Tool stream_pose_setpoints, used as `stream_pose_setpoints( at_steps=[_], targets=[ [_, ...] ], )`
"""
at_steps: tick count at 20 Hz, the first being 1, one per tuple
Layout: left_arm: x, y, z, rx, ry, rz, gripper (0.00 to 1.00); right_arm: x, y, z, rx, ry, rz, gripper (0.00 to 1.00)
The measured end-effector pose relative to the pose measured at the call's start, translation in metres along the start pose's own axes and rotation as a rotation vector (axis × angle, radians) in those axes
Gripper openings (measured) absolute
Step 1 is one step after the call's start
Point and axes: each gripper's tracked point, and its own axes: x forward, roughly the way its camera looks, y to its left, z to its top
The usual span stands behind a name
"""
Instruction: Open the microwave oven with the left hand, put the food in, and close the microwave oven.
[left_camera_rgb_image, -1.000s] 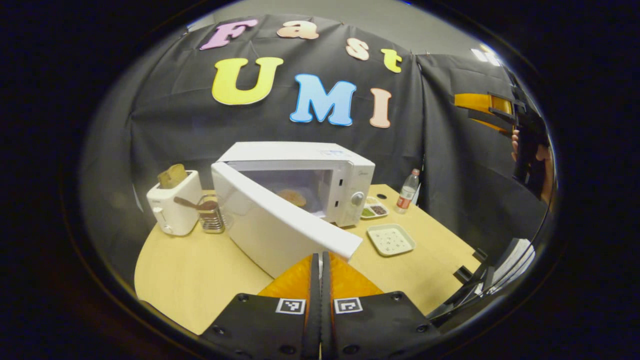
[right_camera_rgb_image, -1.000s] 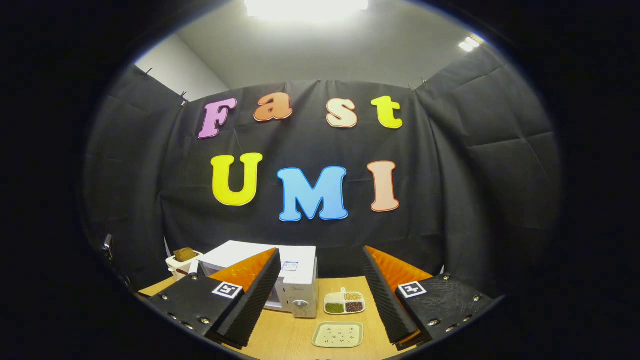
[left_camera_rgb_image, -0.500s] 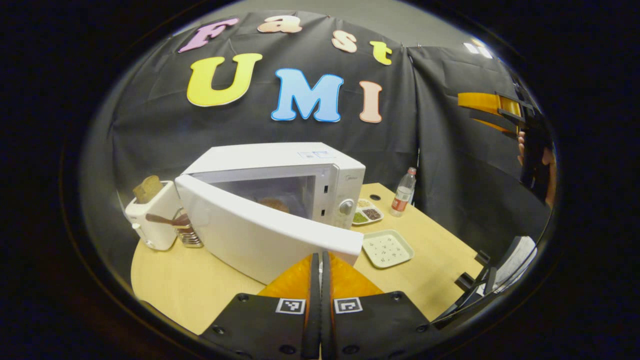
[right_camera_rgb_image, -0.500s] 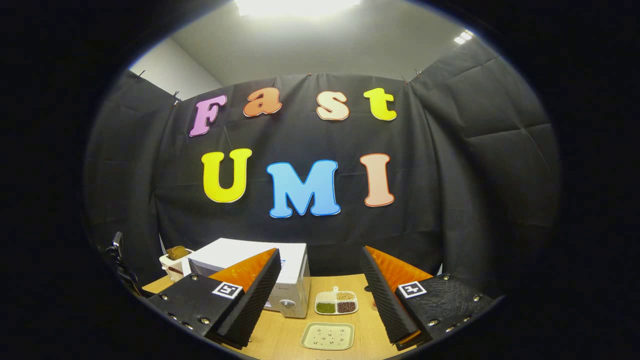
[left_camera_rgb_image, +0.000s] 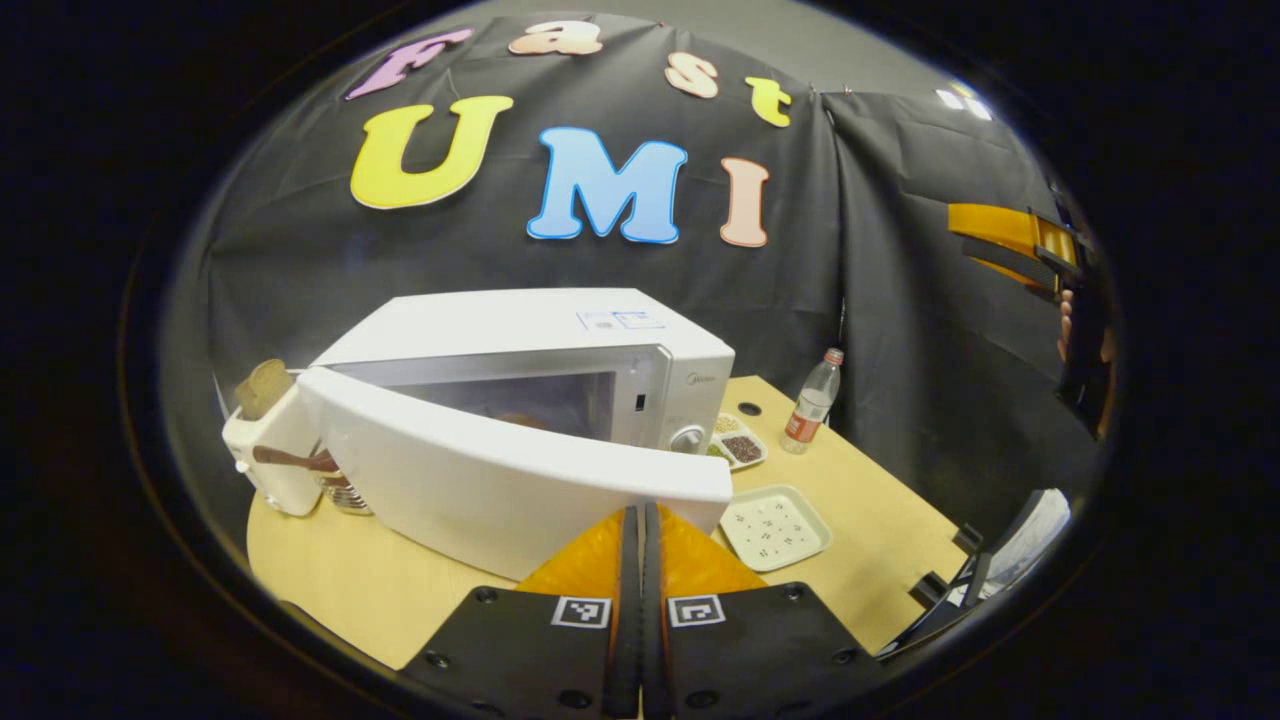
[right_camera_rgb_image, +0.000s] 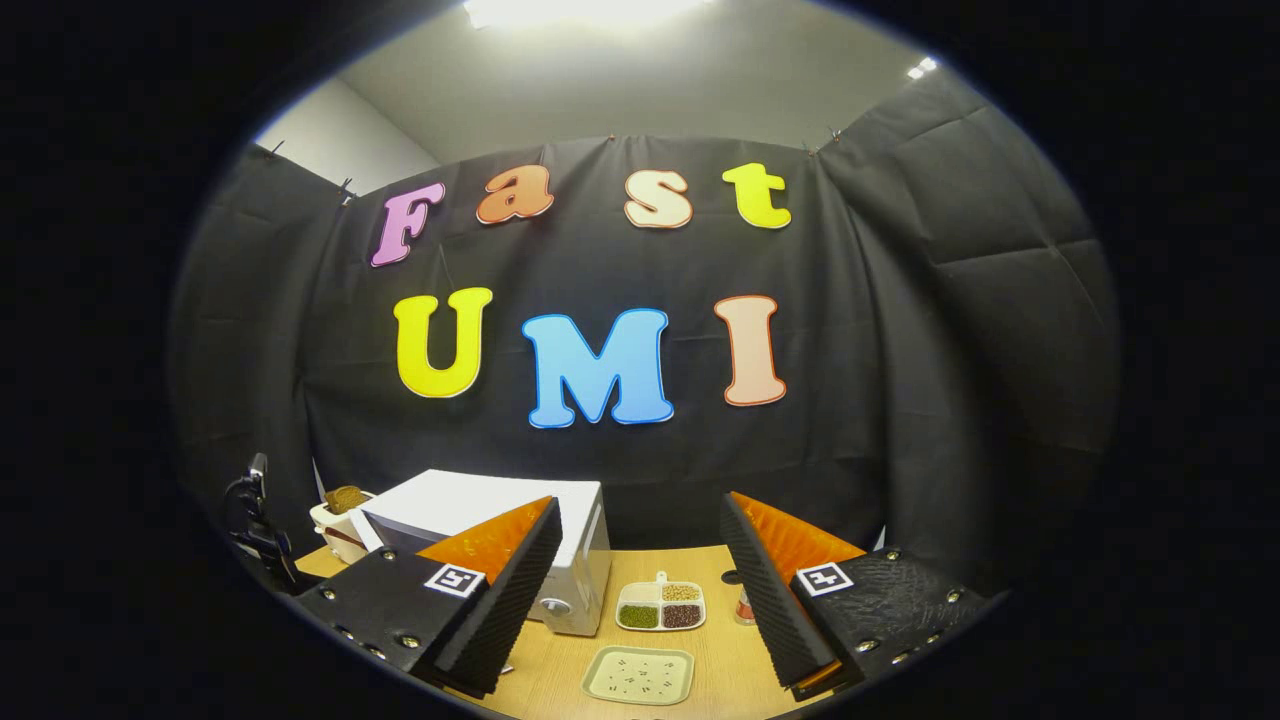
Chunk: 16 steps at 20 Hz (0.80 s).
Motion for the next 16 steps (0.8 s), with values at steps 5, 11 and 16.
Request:
stream_pose_setpoints(
  at_steps=[5, 11, 16],
  targets=[
    [0.027, 0.009, 0.001, -0.02, 0.031, 0.015, 0.07, 0.009, -0.01, -0.006, 0.012, 0.014, -0.003, 0.97],
    [0.046, 0.015, 0.008, -0.002, 0.037, 0.018, 0.07, 0.021, -0.022, -0.01, 0.015, 0.026, -0.013, 0.97],
    [0.068, 0.015, 0.019, 0.003, 0.025, 0.016, 0.07, 0.031, -0.026, -0.014, 0.009, 0.036, -0.015, 0.97]
  ],
)
